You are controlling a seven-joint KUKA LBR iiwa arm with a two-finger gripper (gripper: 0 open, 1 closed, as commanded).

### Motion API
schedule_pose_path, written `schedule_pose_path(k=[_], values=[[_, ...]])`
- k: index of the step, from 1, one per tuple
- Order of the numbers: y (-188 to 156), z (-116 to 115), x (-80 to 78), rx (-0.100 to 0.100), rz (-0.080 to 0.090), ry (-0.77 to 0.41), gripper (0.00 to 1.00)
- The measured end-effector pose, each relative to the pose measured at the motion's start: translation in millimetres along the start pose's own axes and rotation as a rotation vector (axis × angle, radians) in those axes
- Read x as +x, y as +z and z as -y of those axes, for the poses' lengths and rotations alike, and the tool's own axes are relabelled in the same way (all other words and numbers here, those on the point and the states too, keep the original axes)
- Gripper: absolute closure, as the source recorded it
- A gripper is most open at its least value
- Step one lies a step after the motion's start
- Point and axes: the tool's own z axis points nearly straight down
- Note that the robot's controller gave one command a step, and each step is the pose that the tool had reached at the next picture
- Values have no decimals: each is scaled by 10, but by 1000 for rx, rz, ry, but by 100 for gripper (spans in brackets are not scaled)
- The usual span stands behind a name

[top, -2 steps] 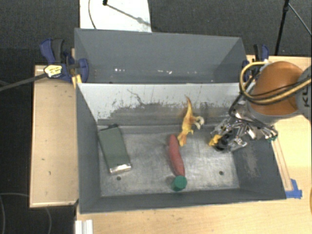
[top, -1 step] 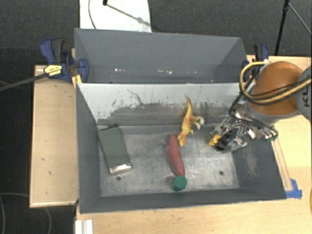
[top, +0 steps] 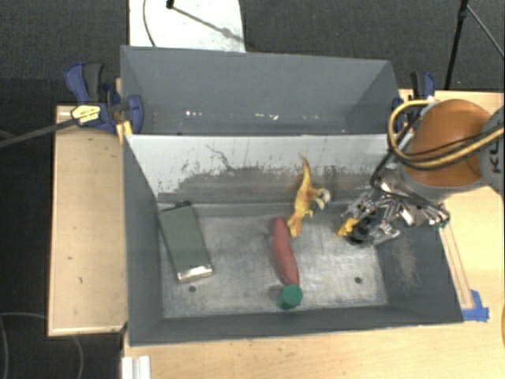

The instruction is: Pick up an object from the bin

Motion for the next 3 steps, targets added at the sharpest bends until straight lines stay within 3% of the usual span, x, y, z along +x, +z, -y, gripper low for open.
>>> schedule_pose_path(k=[3], values=[[0,0,0,0,0,0,100]])
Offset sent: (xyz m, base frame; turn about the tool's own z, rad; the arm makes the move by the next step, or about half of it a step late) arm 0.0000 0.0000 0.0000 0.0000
